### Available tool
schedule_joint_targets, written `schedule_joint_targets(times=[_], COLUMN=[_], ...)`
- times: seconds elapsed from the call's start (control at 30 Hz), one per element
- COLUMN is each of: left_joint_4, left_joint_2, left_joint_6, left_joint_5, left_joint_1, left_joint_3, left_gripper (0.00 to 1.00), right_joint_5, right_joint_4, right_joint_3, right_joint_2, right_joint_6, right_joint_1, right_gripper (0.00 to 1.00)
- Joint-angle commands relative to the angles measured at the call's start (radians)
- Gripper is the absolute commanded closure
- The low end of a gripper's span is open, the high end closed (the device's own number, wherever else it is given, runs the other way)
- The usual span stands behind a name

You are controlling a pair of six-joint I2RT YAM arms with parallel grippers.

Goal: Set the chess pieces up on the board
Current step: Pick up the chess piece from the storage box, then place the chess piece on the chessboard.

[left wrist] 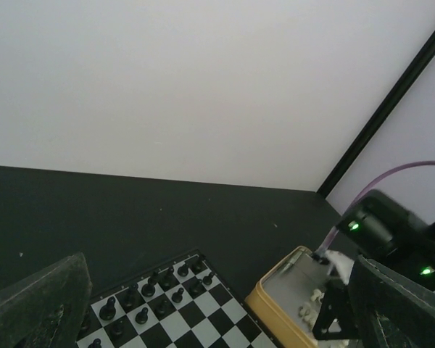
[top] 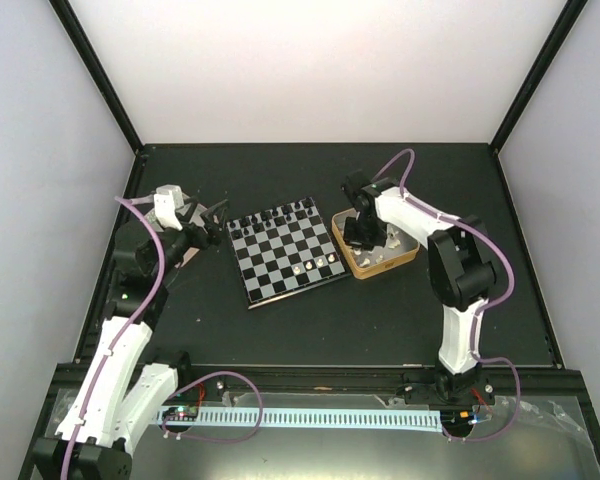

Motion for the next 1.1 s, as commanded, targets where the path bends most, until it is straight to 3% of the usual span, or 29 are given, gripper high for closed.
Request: schedule_joint_targets(times=[0.0,0.23,0.47,1.07], left_joint_4=[0.001,-0.034,-0.004,-0.052], left_joint_2=[0.019,0.009,-0.016,-0.023], left_joint_6=[0.028,0.045,0.022,0.074], left_joint_5=[0.014,0.011,0.016,-0.009], left_joint_1=[0.002,0.002,0.001,0.001], left_joint_3=[0.05,0.064,0.05,0.084], left_gripper=[0.01,0.01,0.01,0.01], right_joint_5=[0.067,0.021,0.027,0.057], right_joint_4=[-0.003,-0.027,-0.011,0.024], right_joint_3=[-0.001,0.005,-0.026,-0.028], right_joint_2=[-0.115,-0.223,-0.278,-0.138], right_joint_6=[-0.028,-0.106,-0.119,-0.078], right_joint_1=[0.0,0.029,0.139,0.352], right_gripper=[0.99,0.99,0.99,0.99])
